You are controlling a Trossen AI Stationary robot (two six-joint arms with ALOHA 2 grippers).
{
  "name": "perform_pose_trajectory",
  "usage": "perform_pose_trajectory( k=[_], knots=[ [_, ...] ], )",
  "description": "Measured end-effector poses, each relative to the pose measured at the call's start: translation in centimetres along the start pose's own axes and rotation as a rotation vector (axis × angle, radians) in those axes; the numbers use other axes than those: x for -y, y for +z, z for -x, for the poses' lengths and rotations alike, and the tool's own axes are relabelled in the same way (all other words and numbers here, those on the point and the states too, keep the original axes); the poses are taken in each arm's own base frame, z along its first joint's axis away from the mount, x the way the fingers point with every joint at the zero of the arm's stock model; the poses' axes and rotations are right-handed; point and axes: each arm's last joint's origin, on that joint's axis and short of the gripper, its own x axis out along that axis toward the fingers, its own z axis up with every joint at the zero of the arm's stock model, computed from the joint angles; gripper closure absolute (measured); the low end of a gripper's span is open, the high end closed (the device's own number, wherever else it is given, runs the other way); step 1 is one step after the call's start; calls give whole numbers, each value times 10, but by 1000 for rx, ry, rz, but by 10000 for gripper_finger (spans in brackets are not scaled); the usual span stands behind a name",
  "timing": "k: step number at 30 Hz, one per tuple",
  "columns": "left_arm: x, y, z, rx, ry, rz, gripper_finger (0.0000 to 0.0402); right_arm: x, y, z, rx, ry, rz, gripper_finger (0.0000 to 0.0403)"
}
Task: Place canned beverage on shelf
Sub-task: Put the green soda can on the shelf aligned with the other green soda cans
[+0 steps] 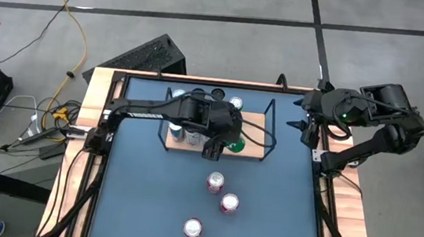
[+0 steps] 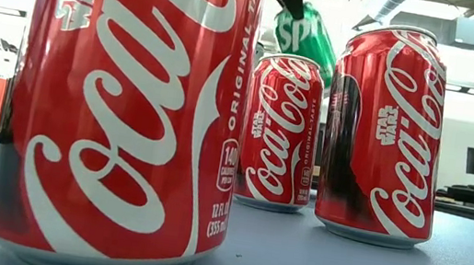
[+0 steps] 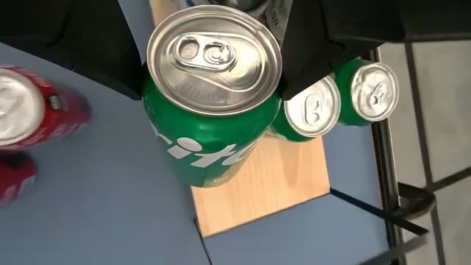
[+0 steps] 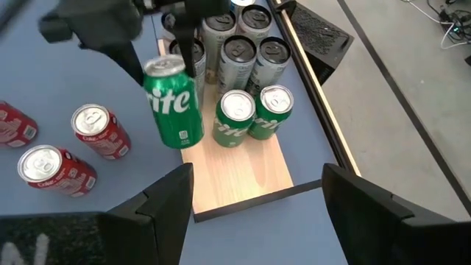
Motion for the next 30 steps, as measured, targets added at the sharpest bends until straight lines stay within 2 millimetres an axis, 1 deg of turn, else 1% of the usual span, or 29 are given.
perform_pose_trajectory(
  k=[3,4,7,12,14,21,30],
  knots=[
    [1,-1,-9,-26,-3,-17,137,0,0,0,2,-6,-10,121],
    [2,-1,-15,-39,-7,-18,137,0,0,0,2,-9,-13,121],
    [-1,-4,-22,-62,1,15,137,1,0,0,5,-23,-20,121],
    [-1,-10,-47,-135,-37,18,136,2,0,0,5,-29,-26,121],
    [0,-11,-53,-151,-35,7,136,2,0,0,6,-32,-30,121],
    [2,-10,-58,-151,-44,-12,136,2,0,0,6,-34,-32,121],
    [1,-10,-58,-145,-43,-45,136,2,0,0,6,-33,-32,121]
  ],
)
